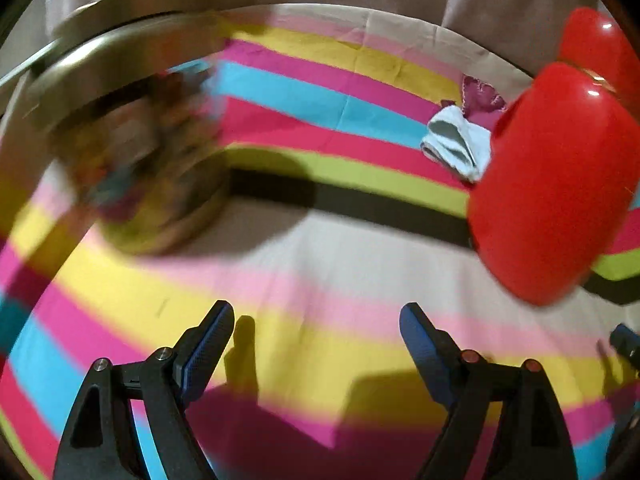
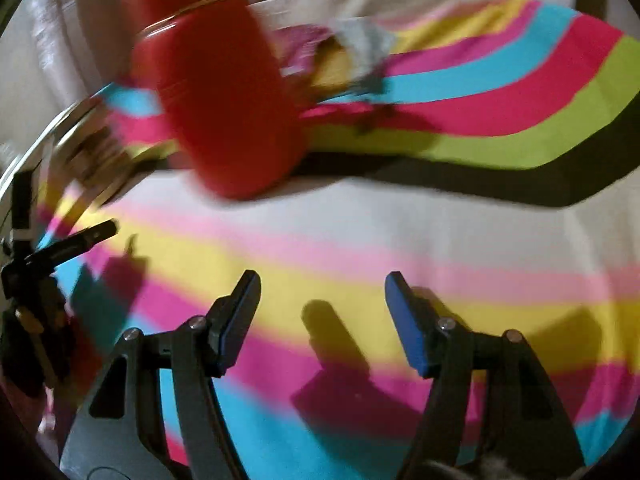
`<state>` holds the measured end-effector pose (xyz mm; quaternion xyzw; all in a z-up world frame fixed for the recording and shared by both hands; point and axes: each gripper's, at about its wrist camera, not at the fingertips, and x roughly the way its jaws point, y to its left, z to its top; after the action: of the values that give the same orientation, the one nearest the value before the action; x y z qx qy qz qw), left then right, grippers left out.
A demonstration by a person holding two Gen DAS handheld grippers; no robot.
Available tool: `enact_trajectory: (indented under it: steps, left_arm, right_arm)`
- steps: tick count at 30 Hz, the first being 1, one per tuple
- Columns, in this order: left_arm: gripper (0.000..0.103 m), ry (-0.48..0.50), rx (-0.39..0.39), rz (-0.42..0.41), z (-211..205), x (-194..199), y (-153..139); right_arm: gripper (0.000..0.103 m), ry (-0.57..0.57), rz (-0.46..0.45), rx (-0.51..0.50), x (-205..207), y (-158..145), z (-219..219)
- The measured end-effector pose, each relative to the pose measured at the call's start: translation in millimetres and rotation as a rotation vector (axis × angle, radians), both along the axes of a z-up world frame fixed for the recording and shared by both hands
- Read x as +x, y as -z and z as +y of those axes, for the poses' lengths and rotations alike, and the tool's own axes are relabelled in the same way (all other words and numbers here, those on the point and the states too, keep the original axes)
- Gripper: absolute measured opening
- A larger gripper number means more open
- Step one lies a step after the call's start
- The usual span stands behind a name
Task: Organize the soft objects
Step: 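Move both tools back over the table toward the remaining items, then grasp the grey drawstring bag with the right tool and lift it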
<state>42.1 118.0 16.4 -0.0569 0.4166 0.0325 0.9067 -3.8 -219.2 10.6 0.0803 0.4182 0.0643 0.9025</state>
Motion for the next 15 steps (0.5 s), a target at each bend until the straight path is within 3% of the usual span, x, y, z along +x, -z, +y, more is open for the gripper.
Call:
enact_trajectory:
  steps: [4, 9, 15]
  left_arm:
    - [0.086, 0.007, -0.032, 0.021, -0.1, 38.2, 5.2]
    - [0.098, 0.026, -0.062, 0.022, -0.2, 44.5, 7.3]
    - [0.103, 0.044, -0.131, 0.004, 5.6, 44.6, 7.4]
  right_arm:
    - [0.068, 0.076, 0.014, 0.011, 60.0, 6.0, -29.5]
    - [0.068, 0.104, 0.008, 0.043, 130.5, 4.0, -46.3]
    - [0.068, 0.052, -0.011, 0.091, 216.0, -6.6, -26.6]
